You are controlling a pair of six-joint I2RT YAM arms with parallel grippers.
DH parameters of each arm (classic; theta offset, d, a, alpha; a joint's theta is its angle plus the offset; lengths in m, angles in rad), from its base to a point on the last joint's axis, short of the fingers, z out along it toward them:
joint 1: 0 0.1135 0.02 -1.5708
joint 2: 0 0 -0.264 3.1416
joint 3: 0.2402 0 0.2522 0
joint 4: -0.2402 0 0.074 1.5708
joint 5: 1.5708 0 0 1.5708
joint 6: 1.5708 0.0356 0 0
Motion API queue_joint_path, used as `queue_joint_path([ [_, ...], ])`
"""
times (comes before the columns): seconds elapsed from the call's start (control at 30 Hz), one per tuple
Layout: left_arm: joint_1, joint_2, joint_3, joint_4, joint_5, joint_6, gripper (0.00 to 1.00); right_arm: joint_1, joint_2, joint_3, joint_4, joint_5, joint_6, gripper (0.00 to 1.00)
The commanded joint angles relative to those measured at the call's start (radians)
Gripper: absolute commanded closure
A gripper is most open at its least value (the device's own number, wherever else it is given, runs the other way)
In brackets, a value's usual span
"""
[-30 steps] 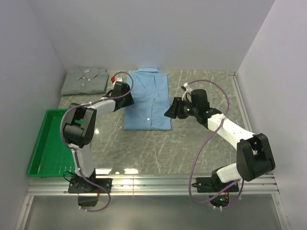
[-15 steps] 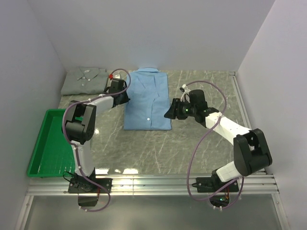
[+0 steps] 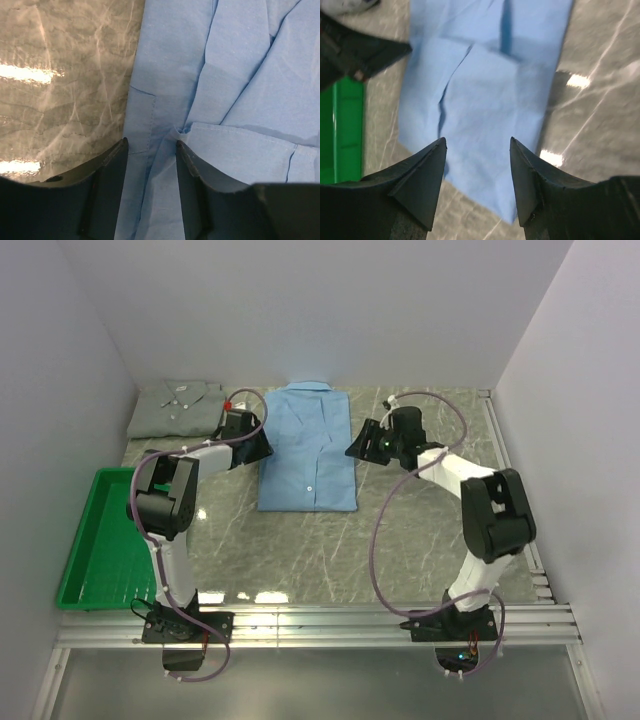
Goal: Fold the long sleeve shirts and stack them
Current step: Fold the shirt
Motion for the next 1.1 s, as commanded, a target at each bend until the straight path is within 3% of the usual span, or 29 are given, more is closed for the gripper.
queue_joint_path([
  [0.0, 0.007, -0.022, -0.011, 0.062, 0.052, -0.016, 0.5, -0.034, 0.083, 0.075, 0.06, -0.013, 0.028, 0.41],
  [0.57, 0.015, -0.07, -0.08, 0.117, 0.131, -0.001, 0.51, -0.047, 0.307, 0.201, 0.144, -0.162, 0.002, 0.49],
  [0.77, 0.015, -0.058, -0.058, 0.109, 0.158, 0.007, 0.51, -0.047, 0.321, 0.211, 0.16, -0.177, -0.009, 0.71],
  [0.8, 0.015, -0.052, -0.054, 0.106, 0.158, 0.007, 0.52, -0.047, 0.323, 0.215, 0.157, -0.177, -0.012, 0.81],
  [0.9, 0.015, -0.035, -0.032, 0.095, 0.157, 0.013, 0.55, -0.048, 0.327, 0.224, 0.15, -0.179, -0.018, 0.94],
  [1.07, 0.015, -0.018, -0.009, 0.092, 0.166, 0.016, 0.66, -0.047, 0.323, 0.235, 0.138, -0.183, -0.035, 0.97],
])
